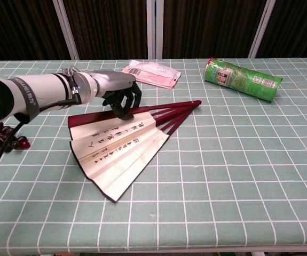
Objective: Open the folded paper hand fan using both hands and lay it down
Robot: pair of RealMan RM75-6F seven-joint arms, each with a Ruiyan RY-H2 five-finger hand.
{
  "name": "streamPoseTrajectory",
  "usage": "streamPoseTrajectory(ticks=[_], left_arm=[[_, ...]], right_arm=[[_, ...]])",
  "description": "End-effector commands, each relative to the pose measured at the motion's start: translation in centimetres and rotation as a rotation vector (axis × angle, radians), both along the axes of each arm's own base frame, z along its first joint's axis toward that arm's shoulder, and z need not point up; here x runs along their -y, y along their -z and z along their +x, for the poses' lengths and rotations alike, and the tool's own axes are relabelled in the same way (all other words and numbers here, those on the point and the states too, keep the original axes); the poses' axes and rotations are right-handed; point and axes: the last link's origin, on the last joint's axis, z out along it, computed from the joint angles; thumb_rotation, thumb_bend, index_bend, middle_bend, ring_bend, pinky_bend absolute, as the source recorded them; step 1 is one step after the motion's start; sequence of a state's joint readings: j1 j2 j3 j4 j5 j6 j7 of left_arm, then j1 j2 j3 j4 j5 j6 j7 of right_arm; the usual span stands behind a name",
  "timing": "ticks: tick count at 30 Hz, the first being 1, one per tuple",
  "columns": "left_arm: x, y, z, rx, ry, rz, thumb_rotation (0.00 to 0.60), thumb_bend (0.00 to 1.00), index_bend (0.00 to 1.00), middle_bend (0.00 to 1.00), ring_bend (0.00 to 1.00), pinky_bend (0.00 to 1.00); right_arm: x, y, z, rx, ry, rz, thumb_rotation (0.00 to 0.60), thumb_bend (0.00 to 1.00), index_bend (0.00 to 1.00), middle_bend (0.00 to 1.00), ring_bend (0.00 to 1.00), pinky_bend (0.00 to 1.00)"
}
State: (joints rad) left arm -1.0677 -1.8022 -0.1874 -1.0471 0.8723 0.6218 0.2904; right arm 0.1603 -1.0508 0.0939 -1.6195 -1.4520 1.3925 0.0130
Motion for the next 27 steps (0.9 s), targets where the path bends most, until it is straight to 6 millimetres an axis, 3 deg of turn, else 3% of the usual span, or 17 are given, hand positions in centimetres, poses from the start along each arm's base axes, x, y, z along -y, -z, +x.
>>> streamPoseTrajectory(ticks=[1,10,17,27], left_arm=[[0.2,-1.8,0.1,0.036,0.023,0.033,0.6,0.41,0.64,0.74,0.7,0.78],[2.7,-8.8,0.0,0.237,0.079,0.125,0.6,0.42,0.65,0.74,0.7,0.78],[5.5,-14.0,0.1,0.432,0.151,0.182,0.6,0.42,0.65,0.74,0.7,0.78],[7.1,-17.7,1.5,0.604,0.261,0.229,0.6,0.42,0.66,0.75,0.7,0.78]], right_arm=[[0.4,-0.1,0.1,0.014,-0.004,0.008,0.6,0.17,0.12,0.26,0.1,0.11],[2.4,2.0,1.7,0.318,-0.006,0.279,0.6,0.26,0.14,0.32,0.14,0.17],[5.5,5.3,4.4,0.554,-0.015,0.522,0.6,0.27,0.28,0.39,0.2,0.24],[10.8,10.8,9.0,0.776,-0.017,0.7,0.6,0.27,0.33,0.4,0.22,0.26]])
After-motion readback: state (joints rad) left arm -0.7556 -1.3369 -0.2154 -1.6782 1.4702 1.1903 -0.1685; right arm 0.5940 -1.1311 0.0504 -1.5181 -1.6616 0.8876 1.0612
